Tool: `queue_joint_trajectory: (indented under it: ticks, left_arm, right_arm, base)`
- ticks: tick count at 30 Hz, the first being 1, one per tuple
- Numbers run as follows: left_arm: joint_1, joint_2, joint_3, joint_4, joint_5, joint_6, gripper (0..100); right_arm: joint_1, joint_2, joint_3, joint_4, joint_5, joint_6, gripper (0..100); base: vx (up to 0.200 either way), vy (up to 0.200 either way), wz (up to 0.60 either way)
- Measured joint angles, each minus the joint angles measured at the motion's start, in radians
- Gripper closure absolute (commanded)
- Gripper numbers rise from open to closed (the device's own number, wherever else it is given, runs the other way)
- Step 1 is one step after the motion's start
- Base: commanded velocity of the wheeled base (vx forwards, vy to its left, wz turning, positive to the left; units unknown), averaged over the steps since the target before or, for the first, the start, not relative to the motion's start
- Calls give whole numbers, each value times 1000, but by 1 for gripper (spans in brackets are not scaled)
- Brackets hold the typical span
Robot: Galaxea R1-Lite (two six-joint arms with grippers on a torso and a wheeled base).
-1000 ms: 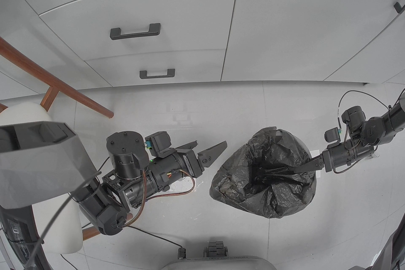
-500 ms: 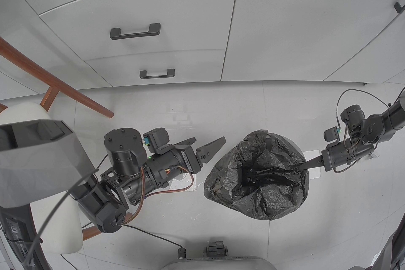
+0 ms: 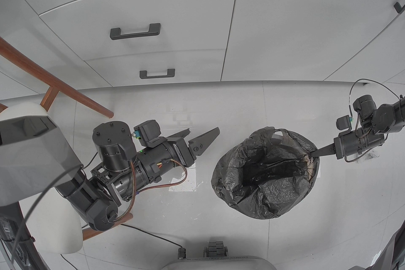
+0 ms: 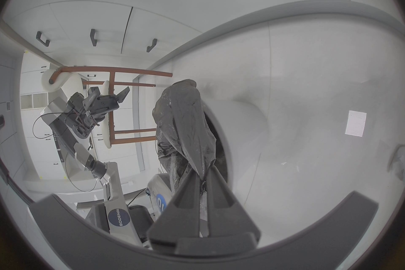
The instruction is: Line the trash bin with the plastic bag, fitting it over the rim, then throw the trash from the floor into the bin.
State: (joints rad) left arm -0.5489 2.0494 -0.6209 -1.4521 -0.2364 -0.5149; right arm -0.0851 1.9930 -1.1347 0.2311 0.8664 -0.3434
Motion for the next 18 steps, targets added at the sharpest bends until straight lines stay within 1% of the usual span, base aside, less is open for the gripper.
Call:
queue_joint_trajectory:
  ticks: [8,13,14,18]
  left_arm:
    - [1,-6,4,0,0,1,0]
    - [4,-7,5,0,1,1,0]
    - [6,-8,5,0,1,1,0]
    - [16,-11,6,0,3,1,0]
  right_arm:
    - [-47,-9,-3,14,0,-4,100]
    - [-54,-3,-3,12,-1,-5,100]
    - [-55,0,-3,12,-1,-5,0]
    - [-55,17,-9,11,-2,-5,0]
  base:
    - [0,0,0]
    - [0,0,0]
    - [0,0,0]
    - [0,0,0]
